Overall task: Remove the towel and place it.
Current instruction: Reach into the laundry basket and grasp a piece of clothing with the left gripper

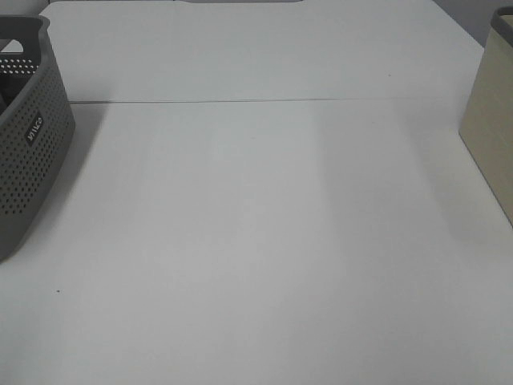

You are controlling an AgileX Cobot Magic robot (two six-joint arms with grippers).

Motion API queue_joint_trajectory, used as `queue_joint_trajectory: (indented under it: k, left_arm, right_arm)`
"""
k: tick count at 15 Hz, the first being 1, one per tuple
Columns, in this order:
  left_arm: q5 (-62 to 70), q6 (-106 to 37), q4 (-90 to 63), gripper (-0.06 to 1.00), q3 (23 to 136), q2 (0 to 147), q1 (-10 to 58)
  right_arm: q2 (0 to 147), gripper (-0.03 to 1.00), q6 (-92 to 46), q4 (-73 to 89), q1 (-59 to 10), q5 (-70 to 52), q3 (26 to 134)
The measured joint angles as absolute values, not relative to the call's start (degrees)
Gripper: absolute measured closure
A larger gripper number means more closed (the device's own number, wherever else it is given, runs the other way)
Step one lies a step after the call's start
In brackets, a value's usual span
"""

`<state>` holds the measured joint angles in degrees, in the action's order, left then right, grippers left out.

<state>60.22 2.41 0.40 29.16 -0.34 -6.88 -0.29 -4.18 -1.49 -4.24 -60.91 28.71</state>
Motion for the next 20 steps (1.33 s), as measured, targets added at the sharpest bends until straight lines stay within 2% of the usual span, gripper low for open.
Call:
queue_joint_trajectory:
  k: [11, 14, 17, 18, 20]
  left_arm:
    - [61.3, -1.3, 0.4, -0.05, 30.0, 1.6, -6.9]
    - [66.2, -10.8, 0.4, -0.05, 35.9, 11.3, -6.9]
    - [64.9, -26.6, 0.4, -0.05, 44.8, 30.2, -6.9]
    - [65.1, -39.1, 0.4, -0.05, 52.4, 42.9, -6.9]
    - [66.5, -45.9, 0.6, -0.05, 60.3, 51.9, -6.9]
  right_arm:
    - [-0.3, 0.35, -4.2, -1.5, -4.2, -60.9, 28.7]
    - [-0.3, 0.35, -4.2, -1.5, -4.2, -60.9, 28.7]
    - [-0.3, 0.35, -4.2, -1.5, -4.2, -60.9, 28.7]
    - [-0.3, 0.35, -4.2, -1.5, -4.2, -60.9, 28.7]
    - [-0.3, 0.35, -4.2, -1.5, -4.2, -60.9, 28.7]
